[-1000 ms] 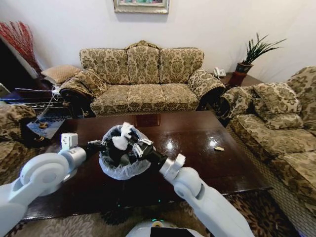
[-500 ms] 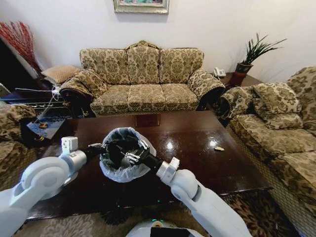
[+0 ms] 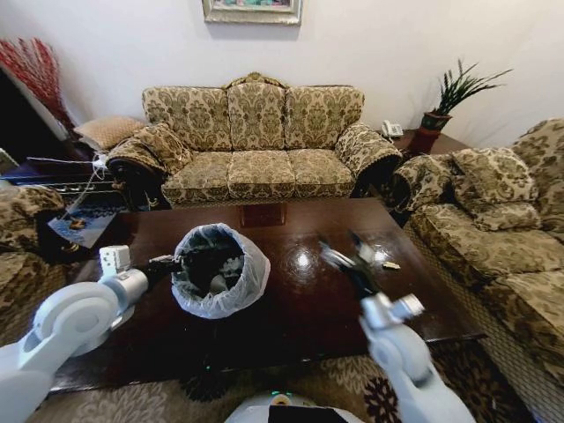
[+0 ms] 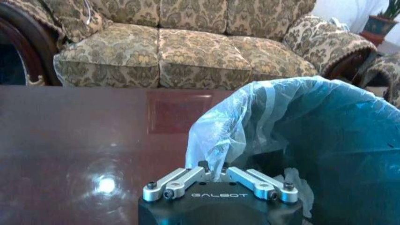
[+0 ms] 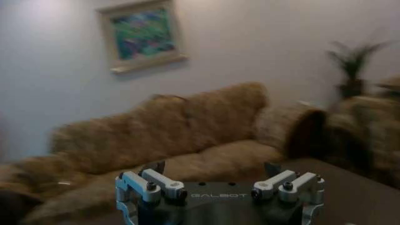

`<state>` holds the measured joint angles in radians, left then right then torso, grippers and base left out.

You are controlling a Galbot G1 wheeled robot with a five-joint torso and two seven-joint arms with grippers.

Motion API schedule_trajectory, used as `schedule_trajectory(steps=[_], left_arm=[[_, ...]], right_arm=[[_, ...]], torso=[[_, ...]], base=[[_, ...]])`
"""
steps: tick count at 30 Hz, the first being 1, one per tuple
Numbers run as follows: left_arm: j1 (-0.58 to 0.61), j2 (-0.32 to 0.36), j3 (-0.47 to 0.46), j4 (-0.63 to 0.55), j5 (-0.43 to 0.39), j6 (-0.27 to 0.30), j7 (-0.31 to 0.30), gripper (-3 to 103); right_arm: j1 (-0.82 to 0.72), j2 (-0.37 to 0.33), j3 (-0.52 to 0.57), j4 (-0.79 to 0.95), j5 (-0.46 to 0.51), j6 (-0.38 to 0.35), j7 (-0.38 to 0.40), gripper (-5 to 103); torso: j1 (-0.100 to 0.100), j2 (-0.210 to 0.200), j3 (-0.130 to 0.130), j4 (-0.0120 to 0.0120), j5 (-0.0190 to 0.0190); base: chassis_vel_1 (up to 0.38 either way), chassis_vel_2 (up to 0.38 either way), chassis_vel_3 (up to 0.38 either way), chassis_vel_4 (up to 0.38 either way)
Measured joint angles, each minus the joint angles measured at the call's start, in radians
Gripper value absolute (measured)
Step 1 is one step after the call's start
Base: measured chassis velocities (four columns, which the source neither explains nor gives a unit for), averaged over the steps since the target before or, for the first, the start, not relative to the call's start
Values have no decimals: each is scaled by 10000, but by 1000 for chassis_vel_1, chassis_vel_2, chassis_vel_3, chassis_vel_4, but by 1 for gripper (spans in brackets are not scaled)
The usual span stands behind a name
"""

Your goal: Move to the front of the table and place the trash on the table into the trash bin.

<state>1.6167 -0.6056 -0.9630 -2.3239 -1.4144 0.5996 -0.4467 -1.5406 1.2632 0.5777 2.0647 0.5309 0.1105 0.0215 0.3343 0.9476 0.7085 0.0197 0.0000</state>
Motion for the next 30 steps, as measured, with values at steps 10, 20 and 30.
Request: schedule_trajectory(steps=[10,20,30], left_arm=[[260,-661,-18,-74,521,-11,167,0],[464,-980,-70,-348,612,-12,239,0],[516,-1370,-58,-526,679,-20,250,0]], right_arm=[[1573,274,806,-3028,120,17,403,100],[3748,241,698,-6370,-1602,145,141,100],[4913,-315,158,-8076,-1230,708,-1573,100]], torso=[[2,0,1,8,0],[4,-1,3,2,22],[3,-1,2,13,-4]], base=[[-91,-89,114,92],[-199,-201,194,190],[20,16,-2,-11]])
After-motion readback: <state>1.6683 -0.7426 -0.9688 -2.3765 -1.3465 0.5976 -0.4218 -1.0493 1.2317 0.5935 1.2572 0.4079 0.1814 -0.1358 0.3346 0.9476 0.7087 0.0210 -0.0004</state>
